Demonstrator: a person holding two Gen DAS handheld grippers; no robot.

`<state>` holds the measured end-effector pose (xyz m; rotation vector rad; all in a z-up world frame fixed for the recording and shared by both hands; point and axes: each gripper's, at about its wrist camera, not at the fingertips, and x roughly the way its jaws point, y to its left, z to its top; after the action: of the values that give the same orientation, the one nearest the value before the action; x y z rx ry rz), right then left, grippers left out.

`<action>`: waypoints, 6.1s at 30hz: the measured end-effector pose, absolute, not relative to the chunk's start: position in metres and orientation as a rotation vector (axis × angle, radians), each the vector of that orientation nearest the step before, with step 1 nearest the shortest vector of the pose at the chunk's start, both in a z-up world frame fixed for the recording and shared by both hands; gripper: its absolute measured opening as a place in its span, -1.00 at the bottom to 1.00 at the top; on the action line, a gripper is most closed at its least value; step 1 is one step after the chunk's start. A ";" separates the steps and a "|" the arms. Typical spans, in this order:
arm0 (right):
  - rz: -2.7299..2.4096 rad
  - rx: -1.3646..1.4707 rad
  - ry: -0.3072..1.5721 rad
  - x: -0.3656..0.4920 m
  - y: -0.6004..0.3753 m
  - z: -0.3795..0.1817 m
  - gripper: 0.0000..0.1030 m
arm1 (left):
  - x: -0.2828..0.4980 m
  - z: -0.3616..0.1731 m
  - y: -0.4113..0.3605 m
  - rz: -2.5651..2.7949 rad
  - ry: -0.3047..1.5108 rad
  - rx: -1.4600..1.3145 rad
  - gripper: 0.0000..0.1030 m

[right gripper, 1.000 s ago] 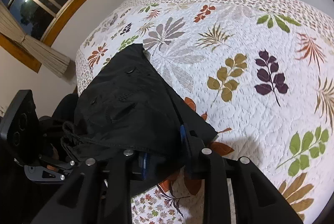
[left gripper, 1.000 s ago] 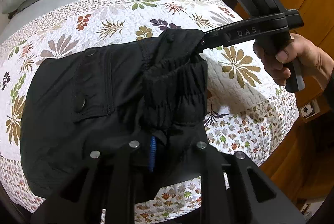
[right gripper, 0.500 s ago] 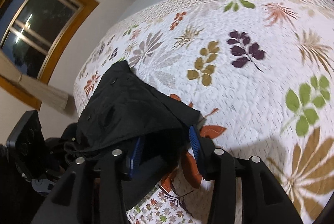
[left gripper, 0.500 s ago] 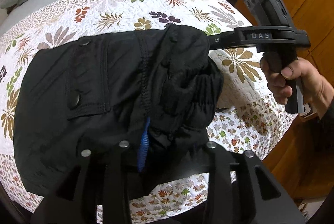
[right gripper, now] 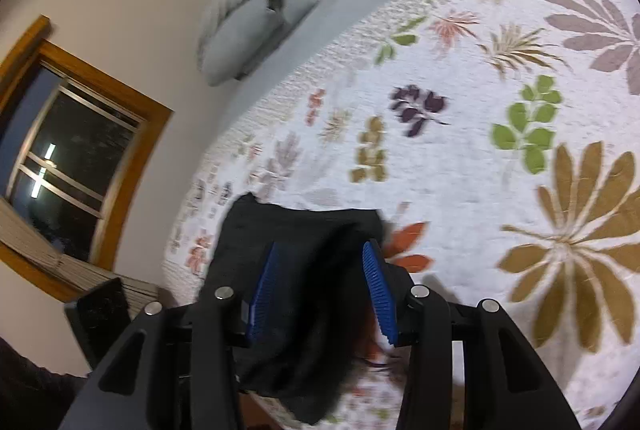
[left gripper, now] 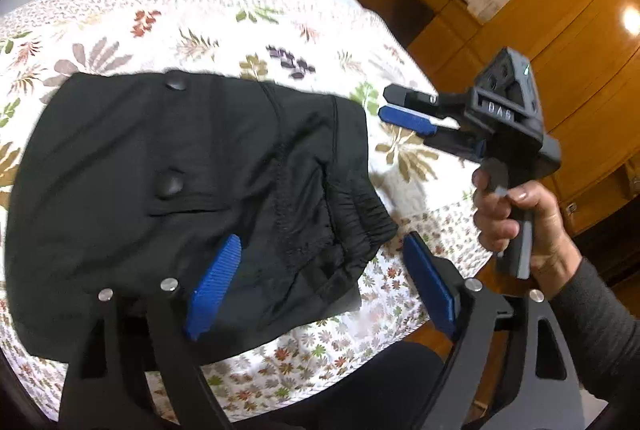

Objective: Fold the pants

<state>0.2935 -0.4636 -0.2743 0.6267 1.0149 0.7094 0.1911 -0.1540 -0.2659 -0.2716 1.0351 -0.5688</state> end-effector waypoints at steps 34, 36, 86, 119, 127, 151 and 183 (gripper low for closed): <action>0.504 0.785 1.174 0.194 -0.400 -0.324 -0.31 | 0.147 -0.256 0.073 -0.270 1.010 -0.666 0.76; 0.490 0.825 1.180 0.192 -0.403 -0.324 -0.30 | 0.144 -0.259 0.088 -0.257 1.025 -0.698 0.76; 0.569 1.021 1.352 0.256 -0.428 -0.367 0.93 | 0.343 -0.401 0.061 -0.704 1.432 -0.851 0.83; 0.656 0.889 1.317 0.291 -0.364 -0.343 -0.23 | 0.339 -0.382 0.041 -0.674 1.356 -0.738 -0.24; 0.694 0.872 1.279 0.299 -0.347 -0.314 -0.28 | 0.340 -0.360 0.056 -0.668 1.309 -0.727 -0.36; 0.763 0.691 1.338 0.548 -0.190 -0.328 -0.28 | 0.507 -0.380 0.189 -0.455 1.251 -0.777 -0.32; 0.501 0.560 1.274 0.466 -0.233 -0.327 0.27 | 0.437 -0.359 0.209 -0.206 1.142 -0.670 0.54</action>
<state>0.4655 -0.2327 -0.3267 0.5599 1.2744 0.5014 0.4369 0.2090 -0.3589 -0.6700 1.1419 -0.2059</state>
